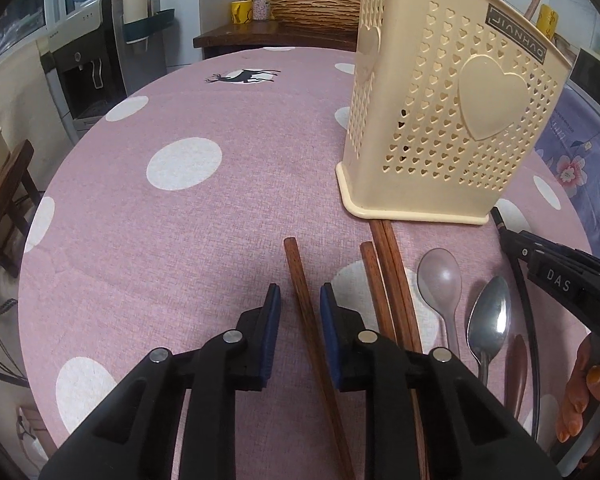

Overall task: Organize utensils
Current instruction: 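Close the left tool on a brown chopstick while the right tool grasps a black chopstick, then carry both chopsticks over the cream holder and open both tools to drop them in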

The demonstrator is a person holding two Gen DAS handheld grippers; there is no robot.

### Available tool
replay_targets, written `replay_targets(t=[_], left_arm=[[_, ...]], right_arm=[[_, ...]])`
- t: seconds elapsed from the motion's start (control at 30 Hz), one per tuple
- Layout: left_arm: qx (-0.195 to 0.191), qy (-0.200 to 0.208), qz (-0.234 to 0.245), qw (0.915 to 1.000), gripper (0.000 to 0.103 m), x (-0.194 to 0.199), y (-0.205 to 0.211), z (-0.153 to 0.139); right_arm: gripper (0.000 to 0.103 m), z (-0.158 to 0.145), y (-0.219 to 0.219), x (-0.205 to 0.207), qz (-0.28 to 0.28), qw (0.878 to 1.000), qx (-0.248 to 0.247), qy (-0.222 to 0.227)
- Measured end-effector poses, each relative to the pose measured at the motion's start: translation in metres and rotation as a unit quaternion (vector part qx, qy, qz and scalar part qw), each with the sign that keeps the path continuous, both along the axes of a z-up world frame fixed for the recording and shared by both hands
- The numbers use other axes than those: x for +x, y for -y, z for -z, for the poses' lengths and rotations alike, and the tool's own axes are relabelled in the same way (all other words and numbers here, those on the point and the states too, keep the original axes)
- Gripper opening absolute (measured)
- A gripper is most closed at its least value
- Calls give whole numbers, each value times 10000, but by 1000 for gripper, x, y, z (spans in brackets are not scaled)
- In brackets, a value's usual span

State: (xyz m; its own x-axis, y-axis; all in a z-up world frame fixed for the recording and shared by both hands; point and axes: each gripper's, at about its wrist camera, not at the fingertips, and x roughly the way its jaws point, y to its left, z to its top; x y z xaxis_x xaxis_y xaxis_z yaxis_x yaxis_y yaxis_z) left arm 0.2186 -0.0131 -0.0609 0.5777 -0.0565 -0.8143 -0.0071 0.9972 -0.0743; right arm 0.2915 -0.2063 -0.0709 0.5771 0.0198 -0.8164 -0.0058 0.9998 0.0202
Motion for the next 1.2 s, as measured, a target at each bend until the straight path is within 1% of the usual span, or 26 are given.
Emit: replay_targets(t=[0.07, 0.13, 0.17, 0.3, 0.67, 0.73, 0.83, 0.9, 0.97, 1.0, 1.13, 1.2], left_arm=[[13, -4, -32, 10000, 16, 3, 0, 0], [44, 28, -44, 10000, 11, 4, 1, 0], [84, 50, -60, 9999, 10, 5, 2, 1], [159, 75, -57, 9998, 10, 4, 5, 0], [95, 88, -85, 9999, 10, 6, 6, 0], [45, 77, -69, 9999, 10, 7, 5, -1], [-142, 130, -60, 9998, 9, 6, 1, -5], [-275, 199, -62, 9994, 9, 3, -5, -11], [-515, 335, -58, 9981, 9, -1, -11, -25], [-576, 435, -44, 9974, 9, -4, -13, -33], [-708, 944, 85, 9930, 8, -20, -18, -75], [-701, 1209, 168, 9900, 8, -28, -19, -97]], right_arm=[[15, 0, -4, 2, -45, 10000, -32, -4], [10, -1, -8, 3, -103, 9999, -97, 1], [9, -1, -9, 4, -110, 9999, -130, 10], [9, -1, -8, 3, -143, 9998, -121, 51], [8, -2, 7, 6, -19, 9994, 353, 49], [8, -5, 11, 4, 21, 9989, 450, 102], [8, -13, 19, -3, 62, 9977, 636, 213], [8, -22, 26, -11, 79, 9966, 742, 338], [8, -35, 35, -21, 101, 9949, 865, 504], [8, -43, 40, -26, 115, 9938, 935, 593], [8, -76, 54, -46, 75, 9890, 1096, 990], [8, -95, 61, -57, 29, 9861, 1122, 1228]])
